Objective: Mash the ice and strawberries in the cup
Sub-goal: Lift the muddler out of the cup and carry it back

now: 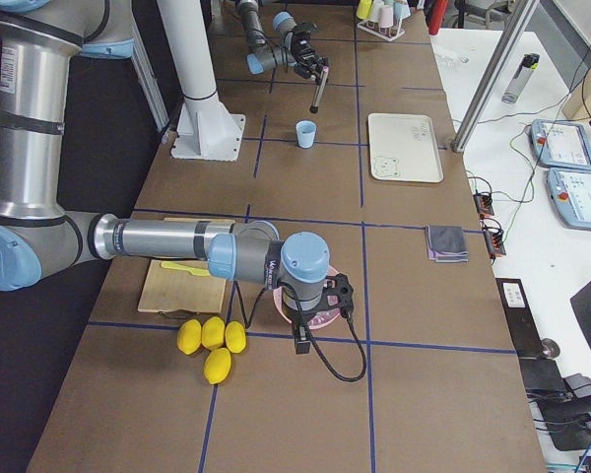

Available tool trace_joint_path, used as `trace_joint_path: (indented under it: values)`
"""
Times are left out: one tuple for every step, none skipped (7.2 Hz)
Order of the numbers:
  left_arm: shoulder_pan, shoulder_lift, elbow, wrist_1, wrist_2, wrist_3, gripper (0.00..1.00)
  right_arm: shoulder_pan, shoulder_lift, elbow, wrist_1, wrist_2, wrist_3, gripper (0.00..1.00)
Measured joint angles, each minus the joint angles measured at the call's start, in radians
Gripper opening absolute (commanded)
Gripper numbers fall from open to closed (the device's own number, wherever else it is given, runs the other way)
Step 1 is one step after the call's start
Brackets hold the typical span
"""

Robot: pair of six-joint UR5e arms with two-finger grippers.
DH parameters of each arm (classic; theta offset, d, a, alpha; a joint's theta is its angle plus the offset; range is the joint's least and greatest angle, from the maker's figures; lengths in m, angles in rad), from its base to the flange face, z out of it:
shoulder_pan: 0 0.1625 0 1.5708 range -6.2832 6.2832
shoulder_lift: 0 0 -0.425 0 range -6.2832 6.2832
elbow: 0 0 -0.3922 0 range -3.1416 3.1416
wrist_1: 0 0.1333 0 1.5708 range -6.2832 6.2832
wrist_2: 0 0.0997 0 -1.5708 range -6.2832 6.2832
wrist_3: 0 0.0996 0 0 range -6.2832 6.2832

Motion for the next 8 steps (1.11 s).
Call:
trace_joint_path:
  values:
    - [-0.029, 0.004, -0.033, 0.129, -0.044, -0.001, 0.00, 0.000, 0.000, 0.000, 0.000, 0.001, 0.001, 0.99]
    - [-0.052, 0.007, -0.084, 0.276, -0.073, -0.003, 0.00, 0.000, 0.000, 0.001, 0.000, 0.001, 0.001, 0.99]
    - [-0.069, 0.007, -0.145, 0.437, -0.086, -0.003, 0.00, 0.000, 0.000, 0.002, 0.000, 0.001, 0.000, 0.99]
    - [-0.084, 0.007, -0.207, 0.605, -0.099, -0.002, 0.00, 0.000, 0.000, 0.002, 0.000, 0.000, 0.000, 0.99]
    - [-0.111, 0.005, -0.256, 0.752, -0.134, -0.001, 0.00, 0.000, -0.001, 0.001, 0.000, 0.000, 0.000, 0.99]
    - [-0.167, 0.004, -0.295, 0.908, -0.206, 0.000, 0.00, 0.000, -0.001, 0.001, 0.000, 0.000, 0.000, 0.99]
    - [-0.248, 0.004, -0.324, 1.060, -0.312, 0.006, 0.00, 0.000, -0.001, 0.002, 0.000, 0.000, 0.000, 0.99]
    - [-0.330, 0.006, -0.346, 1.185, -0.405, 0.011, 0.00, 0.000, -0.001, 0.002, 0.000, 0.000, 0.000, 0.99]
